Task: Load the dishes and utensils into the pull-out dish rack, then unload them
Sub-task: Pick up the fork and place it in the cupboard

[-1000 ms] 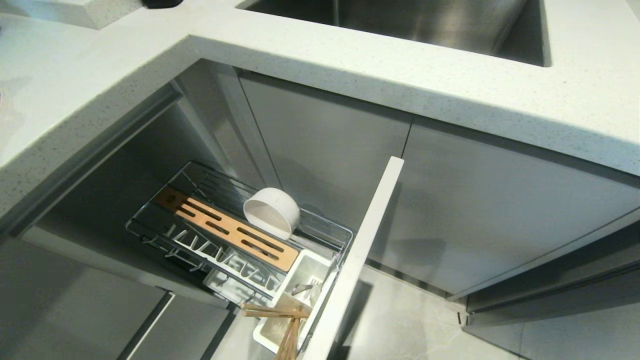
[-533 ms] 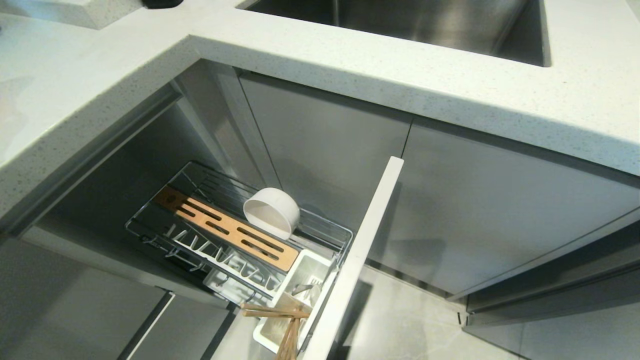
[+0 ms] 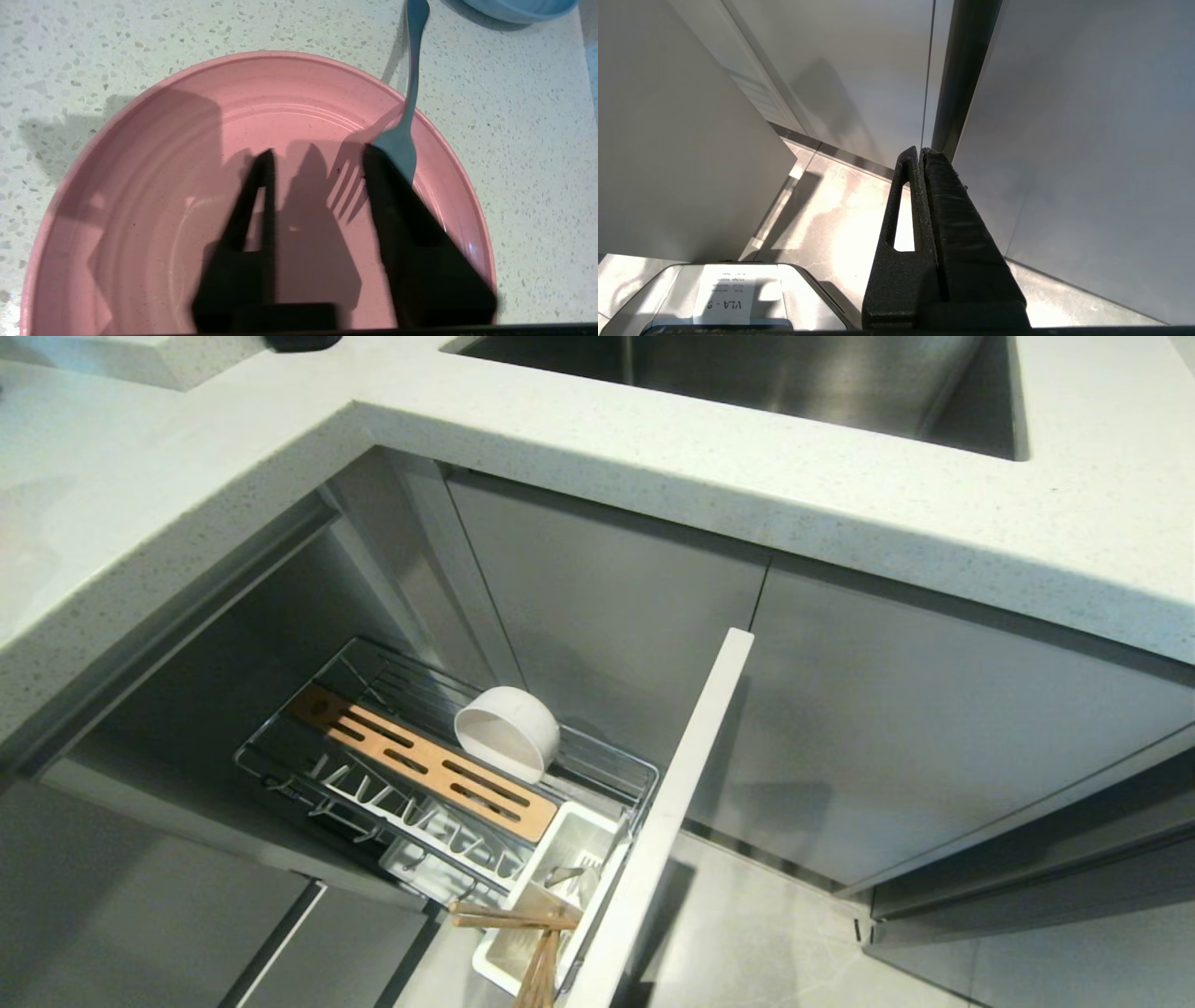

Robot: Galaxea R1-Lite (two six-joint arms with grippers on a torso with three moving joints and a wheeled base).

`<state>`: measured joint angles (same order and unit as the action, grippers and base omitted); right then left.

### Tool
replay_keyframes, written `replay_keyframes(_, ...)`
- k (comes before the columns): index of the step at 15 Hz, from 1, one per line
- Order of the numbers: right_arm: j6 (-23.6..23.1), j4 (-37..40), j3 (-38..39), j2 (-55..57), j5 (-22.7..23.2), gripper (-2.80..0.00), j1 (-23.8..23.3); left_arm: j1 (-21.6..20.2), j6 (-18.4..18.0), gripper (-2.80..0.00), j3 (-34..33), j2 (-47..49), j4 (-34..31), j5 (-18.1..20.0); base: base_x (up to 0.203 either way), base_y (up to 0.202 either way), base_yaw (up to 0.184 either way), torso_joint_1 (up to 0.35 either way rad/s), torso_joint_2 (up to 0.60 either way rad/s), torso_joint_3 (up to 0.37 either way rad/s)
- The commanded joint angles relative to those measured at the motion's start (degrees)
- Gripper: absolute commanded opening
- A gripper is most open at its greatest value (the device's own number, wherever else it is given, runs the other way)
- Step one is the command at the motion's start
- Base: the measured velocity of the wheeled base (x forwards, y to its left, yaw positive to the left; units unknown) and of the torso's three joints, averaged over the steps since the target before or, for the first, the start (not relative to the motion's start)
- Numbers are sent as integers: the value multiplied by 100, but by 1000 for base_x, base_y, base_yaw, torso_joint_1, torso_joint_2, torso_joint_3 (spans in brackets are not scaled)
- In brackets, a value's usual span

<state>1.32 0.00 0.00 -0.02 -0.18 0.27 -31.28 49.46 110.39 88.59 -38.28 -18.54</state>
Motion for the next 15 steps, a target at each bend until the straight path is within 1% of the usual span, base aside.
replay_keyframes(1, 0, 0, 9, 2, 1, -280, 0, -1, -6, 0, 1, -38, -13, -22, 0, 0, 0, 0, 0, 0)
replay_keyframes(5, 0, 0, 9, 2, 1, -280, 0, -1, -14, 0, 9, -70, 62, -43, 0, 0, 0, 0, 0, 0)
replay_keyframes(6, 0, -4, 9, 2, 1, -280, 4, -8, -52, 0, 9, -62, 199, -53, 0, 0, 0, 0, 0, 0)
replay_keyframes(7, 0, 0, 9, 2, 1, -280, 0, -18, -172, 0, 13, -53, 263, -54, 0, 0, 0, 0, 0, 0)
replay_keyframes(9, 0, -5, 9, 2, 1, -280, 4, -98, -451, 0, 18, -19, 642, -46, 0, 0, 0, 0, 0, 0)
replay_keyframes(12, 0, -2, 9, 2, 1, -280, 0, -307, -1186, 0, 26, 102, 1112, 88, 0, 0, 0, 0, 0, 0)
replay_keyframes(13, 0, 0, 9, 2, 1, -280, 0, -410, -1391, 0, 39, 159, 1220, 285, 0, 0, 0, 0, 0, 0)
replay_keyframes(15, 0, -2, 9, 2, 1, -280, 0, -593, -1784, 0, 70, 280, 1243, 603, 0, 0, 0, 0, 0, 0)
